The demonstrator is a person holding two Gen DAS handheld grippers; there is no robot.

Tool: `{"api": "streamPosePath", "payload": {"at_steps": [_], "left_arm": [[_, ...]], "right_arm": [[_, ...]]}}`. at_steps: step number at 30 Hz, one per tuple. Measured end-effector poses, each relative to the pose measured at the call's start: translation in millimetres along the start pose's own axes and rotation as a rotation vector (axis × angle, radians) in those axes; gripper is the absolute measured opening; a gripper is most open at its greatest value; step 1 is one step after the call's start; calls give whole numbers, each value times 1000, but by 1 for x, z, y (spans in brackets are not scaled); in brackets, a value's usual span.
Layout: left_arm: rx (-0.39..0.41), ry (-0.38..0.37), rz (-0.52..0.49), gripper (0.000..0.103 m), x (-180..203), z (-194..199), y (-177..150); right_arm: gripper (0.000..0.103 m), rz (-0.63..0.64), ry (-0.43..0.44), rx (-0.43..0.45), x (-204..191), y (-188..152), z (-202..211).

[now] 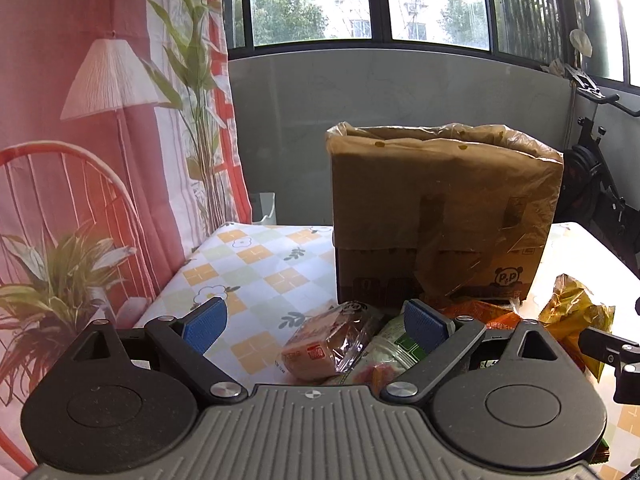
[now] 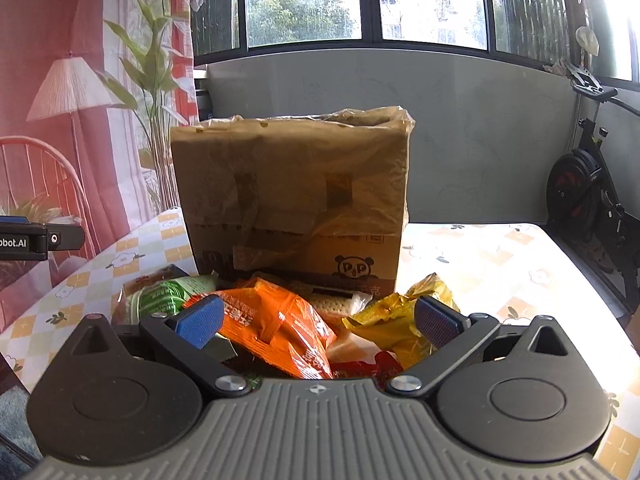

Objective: Organize snacks
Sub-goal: 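Lower the left tool onto the pale green bag while the right tool grasps the green bag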

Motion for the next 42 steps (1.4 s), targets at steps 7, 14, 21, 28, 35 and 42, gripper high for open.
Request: {"api": "streamPosePath", "payload": {"at_steps": [7,14,21,28,35,42], "left_arm": [[-97,-65,55,97,11,-29,-32],[-95,-111,131,97,14,-42,-31],[-145,-156,146,97,28,-59,-39],[-268,-300,357,97,26,-70,-49],[-285,-363,428,98,28,-82,-59],[-306,-399,450,102,36,-96,-65]], "right_arm": [[103,-33,14,-82,6,-27,-22],[103,-55,36,-147,8,-42,-38],[103,-48,49,-173,6,-48,-45],[102,-56,68,-202,5,-52,-52],[102,-55,75,-209,4,-53,-53],[102,-56,79,-215,3,-54,-53]]}}
Point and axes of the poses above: each gripper's, at about its wrist camera, not at the fingertips, and z roughly against the way its jaws point, x to its right, y to its top, the point moved 10 cm from there along -z, roughly the way its jaws point, and after that the axes turned 8 degrees about -x, right-handed, at the moved point
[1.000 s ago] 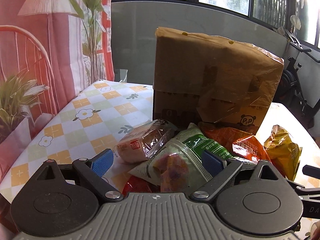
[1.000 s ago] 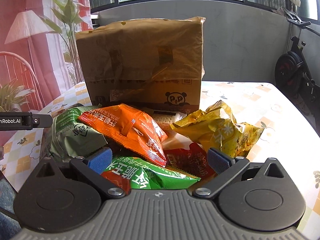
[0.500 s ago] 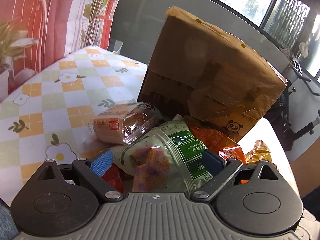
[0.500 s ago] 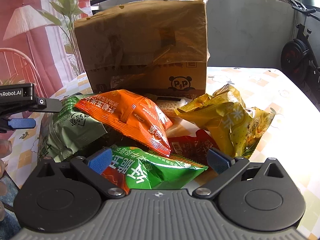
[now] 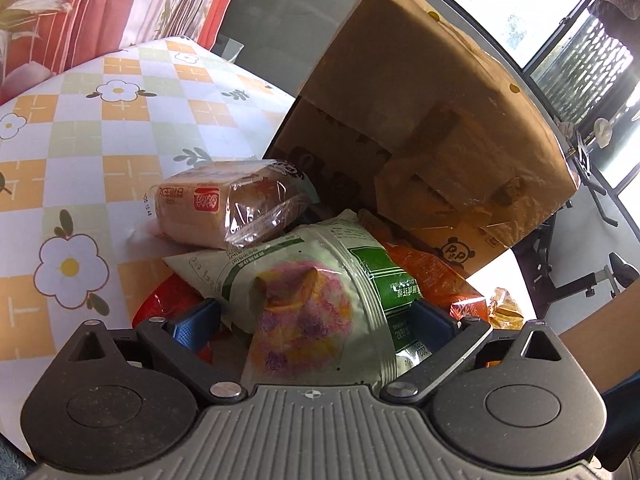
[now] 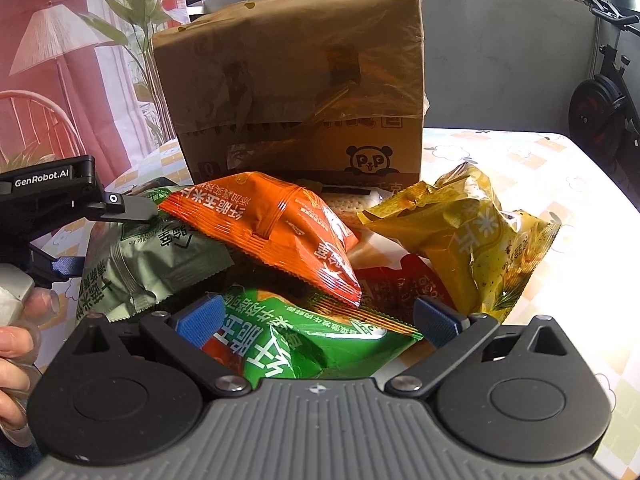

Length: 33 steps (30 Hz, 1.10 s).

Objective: Organize snacks
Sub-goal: 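Lower the left tool onto the pale green bag while the right tool grasps the green bag, then lift the pale green bag with the left tool while the right tool lifts the green bag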

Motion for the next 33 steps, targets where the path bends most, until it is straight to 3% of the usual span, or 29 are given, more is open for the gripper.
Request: {"api": "streamPosePath", "payload": {"at_steps": [5,7,13,17,26,33], "left_arm": [[-51,-65,14,101,-2,-12,-11],[-52,-77,-4,94,1,-7,-11],[-12,26,-185,83,13,17,-16],[20,56,-264,77,21,33,-18],[-9,90,-285,76,16,44,-30],[13,95,-295,76,16,55,-33]], "right_arm": [[102,-14,-4,-9,2,-1,0],[102,-15,-4,-9,2,-1,1],[102,-22,15,-11,0,-2,5],[102,-25,24,-14,-2,-3,9],[102,-73,5,6,8,-5,32],[102,-154,14,-56,16,-19,28]]}}
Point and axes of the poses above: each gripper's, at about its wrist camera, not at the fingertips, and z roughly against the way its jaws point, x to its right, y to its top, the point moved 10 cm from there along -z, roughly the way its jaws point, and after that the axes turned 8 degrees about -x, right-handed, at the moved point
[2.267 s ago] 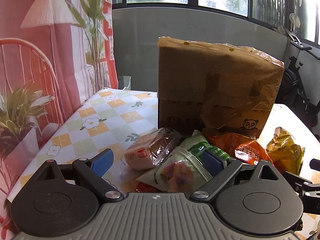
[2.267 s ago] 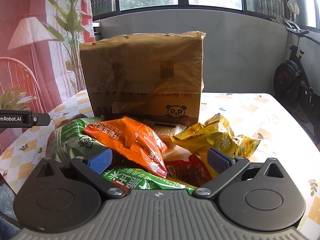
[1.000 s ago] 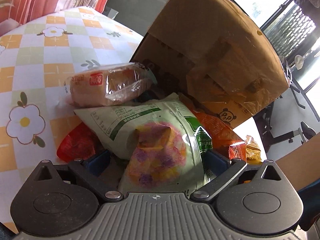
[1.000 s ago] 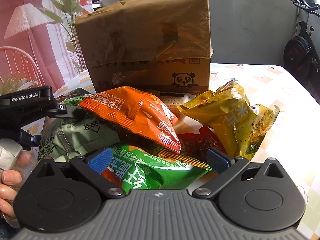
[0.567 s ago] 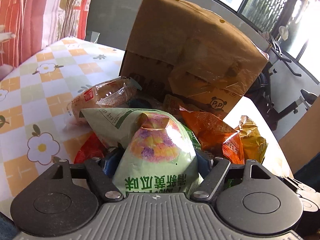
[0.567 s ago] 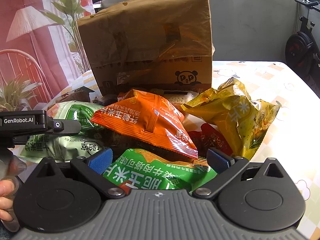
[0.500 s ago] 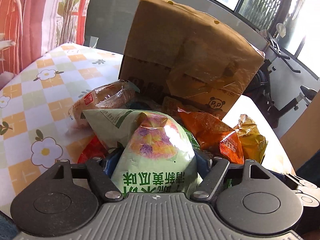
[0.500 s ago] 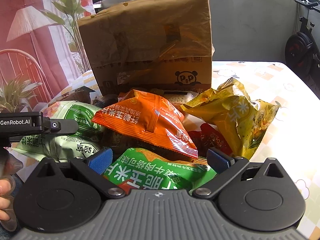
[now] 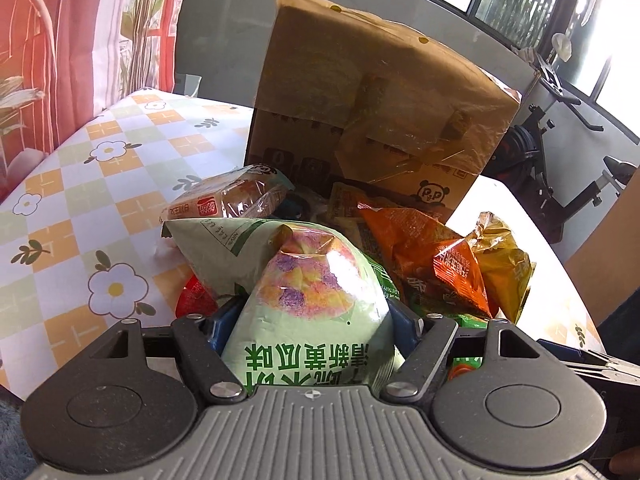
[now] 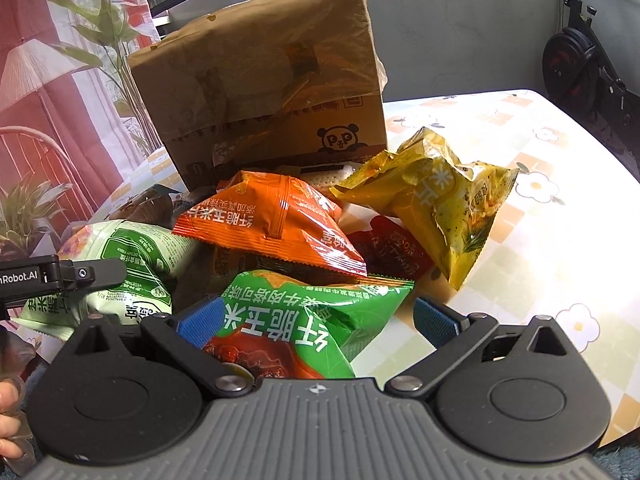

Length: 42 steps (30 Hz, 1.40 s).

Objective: Organize snacks
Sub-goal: 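Lift the pale green bag with the left tool while the right tool lifts the green bag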

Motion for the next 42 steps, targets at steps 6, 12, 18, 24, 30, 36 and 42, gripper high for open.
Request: {"api": "streamPosePath", "payload": {"at_steps": [6,12,18,24,30,36,42], "left_arm": [[13,13,-10,76,3,5,-2],[-1,35,-15,76,-2,6,-7],[3,35,-7,76,-5,14,-9],[4,21,-3,76,-5,22,-12],[20,38,-4,76,-5,31,-12],[45,52,28,76,-13,40,-11],[41,56,29,76,-14,39,-10]], "right_arm": [[96,-71,61,-41,3,-9,-11],[96,-142,160,-69,2,-16,-22],[77,-156,209,-81,-4,-18,-20],[72,-135,251,-82,-14,-20,-5],[71,-12,262,-87,-41,-24,2],[70,-58,195,37,-20,-10,20],[70,-6,214,36,-29,-13,20]]}}
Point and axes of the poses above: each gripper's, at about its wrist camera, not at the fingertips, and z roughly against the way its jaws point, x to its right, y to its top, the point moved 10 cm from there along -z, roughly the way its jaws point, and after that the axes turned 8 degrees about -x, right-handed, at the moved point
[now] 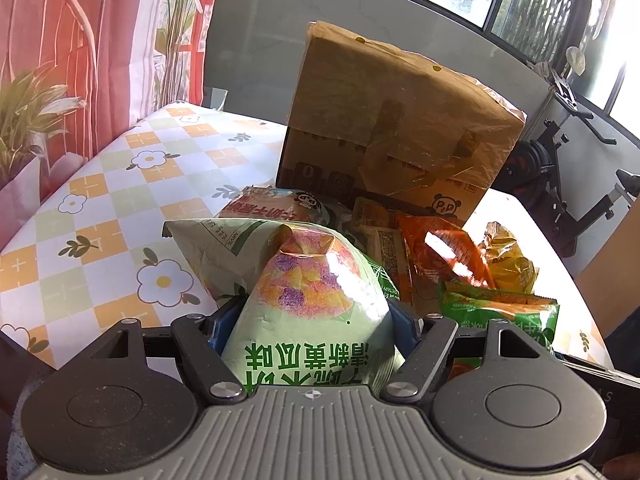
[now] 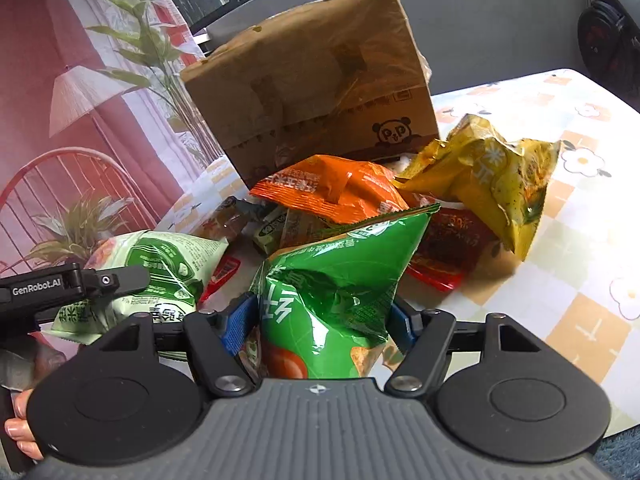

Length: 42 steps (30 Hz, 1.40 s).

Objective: Organize snacks
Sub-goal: 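Lift the pale green bag with the left tool while the right tool lifts the green bag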

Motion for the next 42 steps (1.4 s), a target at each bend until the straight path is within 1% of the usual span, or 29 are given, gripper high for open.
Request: {"api": "streamPosePath", "payload": {"at_steps": [2,4,7,10,14,17,22,25,28,32,37,42], "left_arm": [[8,0,5,76,-1,1,1],[20,9,10,76,-3,3,2],[43,10,13,76,-4,7,5],[86,18,-6,76,-1,15,10],[140,59,-71,76,4,23,16],[167,89,-113,77,8,26,21],[204,107,-150,77,10,27,36],[234,122,-167,77,8,28,49],[255,124,-184,77,8,26,62],[285,126,-197,77,7,26,80],[327,113,-189,77,9,33,103],[387,137,-222,77,14,44,127]], "right_arm": [[70,61,31,55,-13,6,9],[69,106,35,99,-21,10,15],[69,101,48,133,-22,13,19],[69,80,4,155,-14,16,21],[69,49,-33,182,-3,21,25],[69,58,-52,200,1,23,28],[69,111,-91,222,2,31,31],[69,129,-112,246,9,43,35],[69,133,-133,266,17,57,37],[69,168,-162,309,21,79,43],[69,203,-174,367,22,106,47],[69,225,-175,407,21,131,51]]}}
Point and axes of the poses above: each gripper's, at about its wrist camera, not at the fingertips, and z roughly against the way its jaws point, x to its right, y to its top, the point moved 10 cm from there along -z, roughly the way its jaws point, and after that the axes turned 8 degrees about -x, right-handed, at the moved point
